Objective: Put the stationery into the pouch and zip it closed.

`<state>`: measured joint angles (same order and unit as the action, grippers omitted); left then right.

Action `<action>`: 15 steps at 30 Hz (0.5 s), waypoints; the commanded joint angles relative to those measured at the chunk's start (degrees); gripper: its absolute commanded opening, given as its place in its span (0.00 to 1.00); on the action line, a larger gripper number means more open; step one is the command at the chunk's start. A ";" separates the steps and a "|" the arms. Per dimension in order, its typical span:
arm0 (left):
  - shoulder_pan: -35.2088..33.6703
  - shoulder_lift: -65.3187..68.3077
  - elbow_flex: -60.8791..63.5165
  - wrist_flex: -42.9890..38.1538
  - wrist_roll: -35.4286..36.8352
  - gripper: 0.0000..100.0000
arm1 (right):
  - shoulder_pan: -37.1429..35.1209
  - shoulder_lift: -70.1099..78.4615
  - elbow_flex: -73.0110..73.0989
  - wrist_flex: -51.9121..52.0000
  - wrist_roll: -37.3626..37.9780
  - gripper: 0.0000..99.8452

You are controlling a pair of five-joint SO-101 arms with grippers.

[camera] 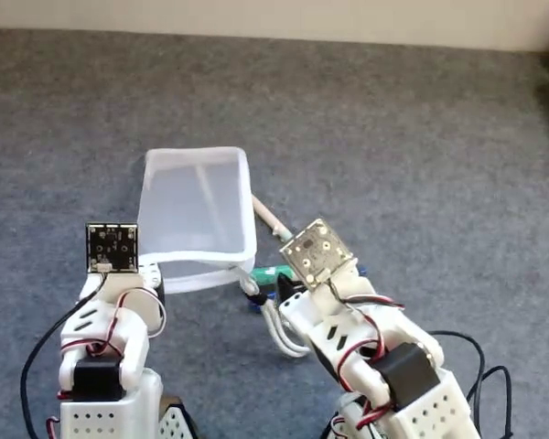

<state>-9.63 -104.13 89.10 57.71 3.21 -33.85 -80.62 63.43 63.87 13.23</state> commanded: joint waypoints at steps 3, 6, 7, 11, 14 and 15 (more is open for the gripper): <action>-4.35 -0.31 -3.21 0.35 -0.35 0.00 | 0.75 -0.92 2.51 -4.18 0.53 0.22; -4.44 -0.31 -4.53 0.88 -0.35 0.00 | 2.86 -0.92 4.26 -7.16 0.44 0.22; -4.53 -0.22 -4.97 1.76 -0.62 0.00 | 4.00 -0.92 4.88 -8.48 0.44 0.22; -4.53 -0.22 -9.36 6.86 -0.70 0.00 | 8.04 -0.48 6.55 -12.26 -1.23 0.22; -4.53 -0.13 -11.82 7.82 -0.70 0.00 | 9.71 -0.48 6.37 -12.35 -3.69 0.22; -4.53 -0.13 -12.62 7.91 -0.97 0.00 | 9.89 -0.48 6.37 -12.35 -3.78 0.22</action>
<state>-13.58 -103.96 82.24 64.84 2.86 -25.49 -80.53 70.46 52.97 10.77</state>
